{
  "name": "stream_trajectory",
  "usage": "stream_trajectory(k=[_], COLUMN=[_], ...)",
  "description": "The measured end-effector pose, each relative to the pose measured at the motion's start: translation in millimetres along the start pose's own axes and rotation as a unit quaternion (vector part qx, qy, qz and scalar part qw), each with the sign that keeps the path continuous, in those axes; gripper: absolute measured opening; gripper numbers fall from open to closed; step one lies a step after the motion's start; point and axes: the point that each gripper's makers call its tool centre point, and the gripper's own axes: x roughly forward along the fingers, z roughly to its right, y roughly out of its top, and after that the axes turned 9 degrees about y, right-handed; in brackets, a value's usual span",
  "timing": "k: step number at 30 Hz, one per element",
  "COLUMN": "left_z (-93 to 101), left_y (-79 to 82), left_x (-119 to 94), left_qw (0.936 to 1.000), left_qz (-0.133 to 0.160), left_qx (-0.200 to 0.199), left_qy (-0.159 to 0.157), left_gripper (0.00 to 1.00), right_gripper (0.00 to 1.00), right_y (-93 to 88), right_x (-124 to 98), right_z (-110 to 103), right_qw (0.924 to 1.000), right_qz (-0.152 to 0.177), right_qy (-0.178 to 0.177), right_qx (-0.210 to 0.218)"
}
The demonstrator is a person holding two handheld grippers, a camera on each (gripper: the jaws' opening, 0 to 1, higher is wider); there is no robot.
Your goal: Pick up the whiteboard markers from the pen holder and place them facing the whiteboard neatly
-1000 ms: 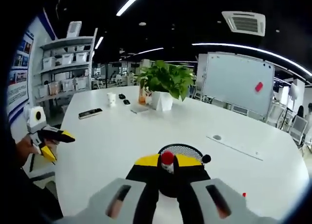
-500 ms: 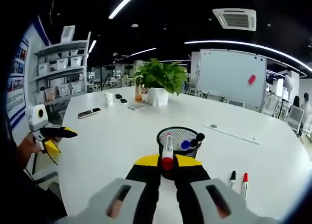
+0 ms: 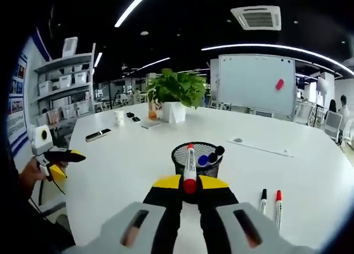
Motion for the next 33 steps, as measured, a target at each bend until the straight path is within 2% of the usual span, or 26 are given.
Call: stream_trajectory(k=[9, 16, 28, 33], left_z=[1.3, 5.2, 7.1, 8.1], left_y=[1.7, 2.3, 1.6, -0.4], left_x=[3, 5, 7, 8], left_qw=[1.0, 1.0, 0.9999, 0.9999], left_qz=[-0.001, -0.003, -0.004, -0.005], left_qx=[0.002, 0.004, 0.006, 0.004], left_qy=[-0.003, -0.009, -0.012, -0.013], left_gripper=[0.59, 0.59, 0.59, 0.59], right_gripper=[0.13, 0.13, 0.13, 0.13], right_y=[12.9, 16.7, 24.0, 21.9], right_x=[-5, -7, -22, -23], right_z=[2, 3, 22, 23], right_qw=[0.9997, 0.9996, 0.9985, 0.9983], right_qz=[0.023, 0.029, 0.039, 0.038], right_qy=[-0.005, -0.006, -0.036, -0.042], right_qx=[0.001, -0.003, -0.008, -0.012])
